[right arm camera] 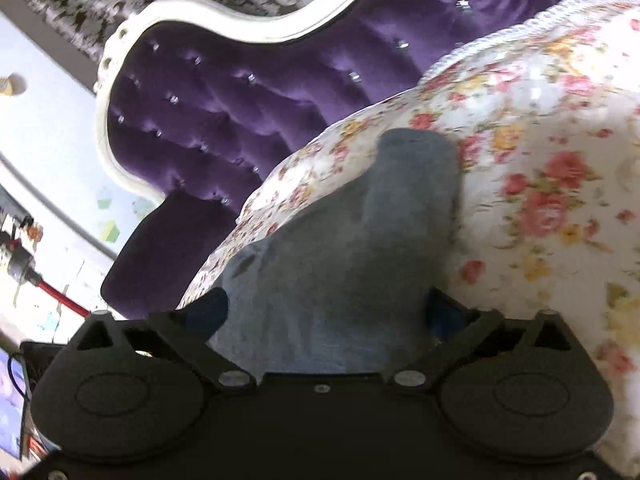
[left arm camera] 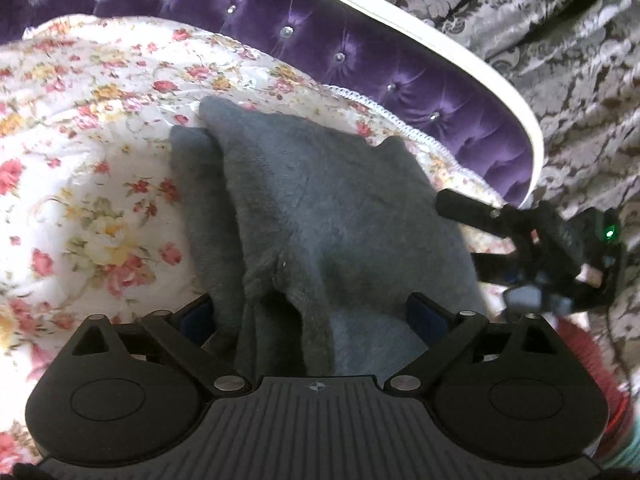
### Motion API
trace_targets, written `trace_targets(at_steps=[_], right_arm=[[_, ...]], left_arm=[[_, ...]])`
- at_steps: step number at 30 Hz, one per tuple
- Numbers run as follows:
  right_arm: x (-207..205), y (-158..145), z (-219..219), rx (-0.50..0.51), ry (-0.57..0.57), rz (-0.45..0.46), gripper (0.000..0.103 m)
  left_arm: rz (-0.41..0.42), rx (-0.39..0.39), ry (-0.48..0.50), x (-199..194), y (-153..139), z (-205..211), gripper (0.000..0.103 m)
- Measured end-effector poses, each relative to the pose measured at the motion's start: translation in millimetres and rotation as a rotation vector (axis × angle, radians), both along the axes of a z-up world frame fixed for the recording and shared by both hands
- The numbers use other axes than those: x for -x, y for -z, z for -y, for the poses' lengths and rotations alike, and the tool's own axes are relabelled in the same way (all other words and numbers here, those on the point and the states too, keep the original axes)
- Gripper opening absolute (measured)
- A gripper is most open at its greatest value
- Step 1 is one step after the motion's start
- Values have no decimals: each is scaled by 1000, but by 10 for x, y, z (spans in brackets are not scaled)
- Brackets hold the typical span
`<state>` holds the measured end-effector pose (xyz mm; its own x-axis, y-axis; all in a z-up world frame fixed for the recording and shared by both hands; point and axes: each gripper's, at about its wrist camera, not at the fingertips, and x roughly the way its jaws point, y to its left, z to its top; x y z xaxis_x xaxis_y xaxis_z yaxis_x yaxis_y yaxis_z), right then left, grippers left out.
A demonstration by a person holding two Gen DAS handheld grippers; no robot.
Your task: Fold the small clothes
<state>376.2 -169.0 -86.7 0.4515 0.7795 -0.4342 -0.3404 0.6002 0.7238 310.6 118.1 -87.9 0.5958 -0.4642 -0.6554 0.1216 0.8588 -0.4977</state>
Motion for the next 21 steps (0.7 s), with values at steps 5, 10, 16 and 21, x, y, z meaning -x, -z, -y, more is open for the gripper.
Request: trace_targets(at_steps=[5, 10, 16, 21], right_arm=[[-10, -6, -118, -9, -31, -9, 103], [105, 17, 7, -43, -35, -34, 72], [262, -242, 90, 34, 29, -29, 44], [578, -719, 212, 50, 52, 16, 44]], left_arm=[[-29, 99, 14, -103, 23, -18, 98], [-91, 206, 11, -143, 116, -111, 31], [-36, 220, 51, -92, -183, -14, 29], [9, 239, 92, 174, -494, 115, 29]])
